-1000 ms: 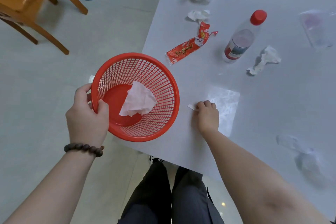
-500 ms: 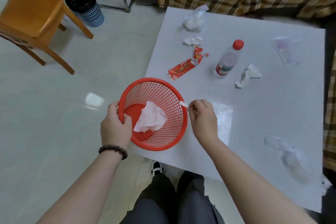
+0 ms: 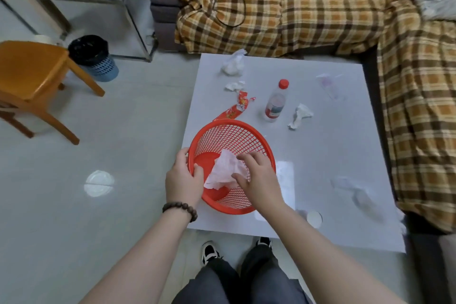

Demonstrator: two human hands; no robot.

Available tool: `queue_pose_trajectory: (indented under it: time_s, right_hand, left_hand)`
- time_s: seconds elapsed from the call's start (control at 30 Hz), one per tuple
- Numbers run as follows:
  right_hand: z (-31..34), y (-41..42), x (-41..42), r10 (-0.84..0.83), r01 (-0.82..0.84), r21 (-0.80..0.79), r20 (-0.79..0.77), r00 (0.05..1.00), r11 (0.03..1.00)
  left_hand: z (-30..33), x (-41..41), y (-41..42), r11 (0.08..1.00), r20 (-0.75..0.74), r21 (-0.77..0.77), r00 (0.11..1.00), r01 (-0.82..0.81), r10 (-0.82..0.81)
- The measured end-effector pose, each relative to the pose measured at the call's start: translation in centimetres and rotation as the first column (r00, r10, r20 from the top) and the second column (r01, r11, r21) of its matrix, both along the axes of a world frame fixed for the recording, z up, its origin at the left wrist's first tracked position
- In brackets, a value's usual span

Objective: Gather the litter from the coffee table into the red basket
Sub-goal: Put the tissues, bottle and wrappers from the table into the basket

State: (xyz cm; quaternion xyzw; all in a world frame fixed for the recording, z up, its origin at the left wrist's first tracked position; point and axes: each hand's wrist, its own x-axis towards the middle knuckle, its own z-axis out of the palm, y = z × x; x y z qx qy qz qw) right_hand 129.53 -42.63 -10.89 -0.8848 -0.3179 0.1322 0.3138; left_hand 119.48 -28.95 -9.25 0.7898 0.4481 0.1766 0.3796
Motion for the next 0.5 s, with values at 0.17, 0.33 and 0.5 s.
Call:
queue_pose_trajectory:
  time_s: [0.17,0.33,0.5]
  right_hand:
    - [-0.7,-8.6,1.2,-0.174,0.175,-0.105,0.020,0.985,0.979]
    - [-5.1,-17.3,2.2,-0.236,0.189,-0.352,-0.096,0.967,0.917]
    - [-10.5,-21.5,3.7,-0.154,0.063,-0.484,-0.151,0.977,0.873]
  left_hand:
    - [-0.5,0.3,-1.1,0.999,-0.018,-0.012,0.999,0.040,-0.040]
    - [-1.8,0.3,-3.2,1.000,-0.043,0.000,0.999,-0.010,0.010]
    - [-3.8,0.6,-7.1,0.993,-0.071,0.067,0.992,-0.100,0.105]
